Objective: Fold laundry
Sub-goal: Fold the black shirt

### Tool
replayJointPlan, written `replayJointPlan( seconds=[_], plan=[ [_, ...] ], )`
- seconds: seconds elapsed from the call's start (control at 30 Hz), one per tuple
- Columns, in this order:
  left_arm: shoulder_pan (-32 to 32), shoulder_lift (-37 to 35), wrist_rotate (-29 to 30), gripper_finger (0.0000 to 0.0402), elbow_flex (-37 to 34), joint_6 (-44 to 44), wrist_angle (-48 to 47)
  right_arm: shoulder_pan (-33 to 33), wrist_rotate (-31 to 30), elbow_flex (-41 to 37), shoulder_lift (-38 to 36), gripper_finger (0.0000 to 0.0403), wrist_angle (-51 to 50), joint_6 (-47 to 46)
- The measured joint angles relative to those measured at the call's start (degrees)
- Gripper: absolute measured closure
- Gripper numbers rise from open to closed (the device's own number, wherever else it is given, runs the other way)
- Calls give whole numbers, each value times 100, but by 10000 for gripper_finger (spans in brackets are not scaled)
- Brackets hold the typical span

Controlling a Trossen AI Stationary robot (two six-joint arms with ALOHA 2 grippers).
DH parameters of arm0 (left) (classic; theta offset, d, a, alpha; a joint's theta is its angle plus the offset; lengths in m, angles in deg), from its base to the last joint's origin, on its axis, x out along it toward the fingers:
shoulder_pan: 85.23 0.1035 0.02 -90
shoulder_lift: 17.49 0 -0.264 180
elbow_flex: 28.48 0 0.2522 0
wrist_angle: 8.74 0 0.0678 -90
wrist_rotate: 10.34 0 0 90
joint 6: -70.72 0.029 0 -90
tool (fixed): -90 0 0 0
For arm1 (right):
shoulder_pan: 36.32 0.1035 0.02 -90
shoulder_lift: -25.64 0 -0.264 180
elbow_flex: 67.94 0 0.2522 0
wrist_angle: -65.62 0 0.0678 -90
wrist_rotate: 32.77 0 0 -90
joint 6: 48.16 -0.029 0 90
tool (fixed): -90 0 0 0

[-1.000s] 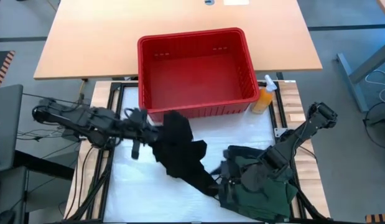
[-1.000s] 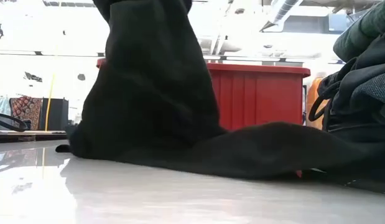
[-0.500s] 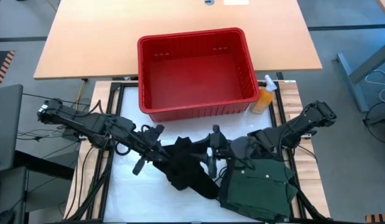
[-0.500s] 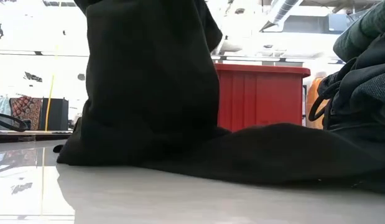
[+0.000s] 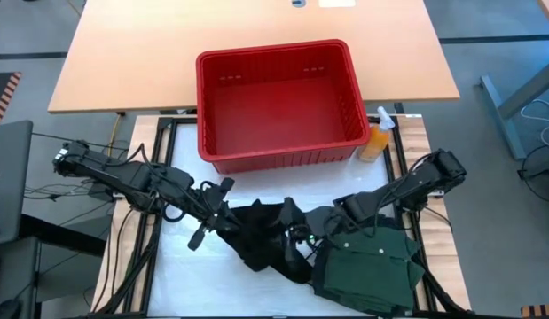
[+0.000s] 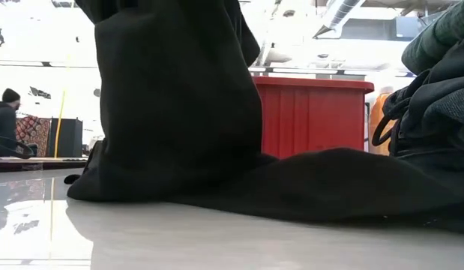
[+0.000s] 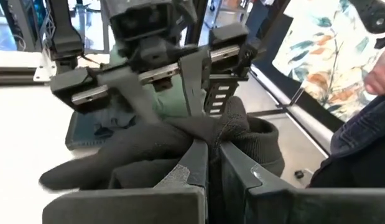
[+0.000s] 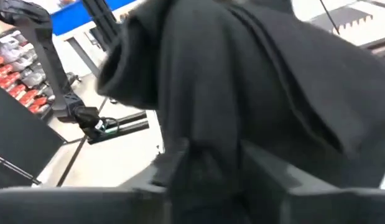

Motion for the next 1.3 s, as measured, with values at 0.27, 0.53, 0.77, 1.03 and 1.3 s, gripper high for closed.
replayJointPlan(
  seconds=[0.27,0.53,0.77,1.03,1.3],
  plan=[
    [2,-7,107,366,11,-123,-979,131,18,0,-195,380,233,470],
    [7,-7,188,355,11,-130,-1966,383,-401,0,-793,383,-885,199],
    [9,182,804,363,7,-249,-3021,772,-595,0,-1246,383,-3149,-1292],
    [-2,813,586,379,7,-38,-3133,990,-590,0,-1197,383,-4860,-2691],
    [37,1584,437,396,0,149,-3295,1236,-591,-6,-1199,380,-5211,-3055]
  ],
)
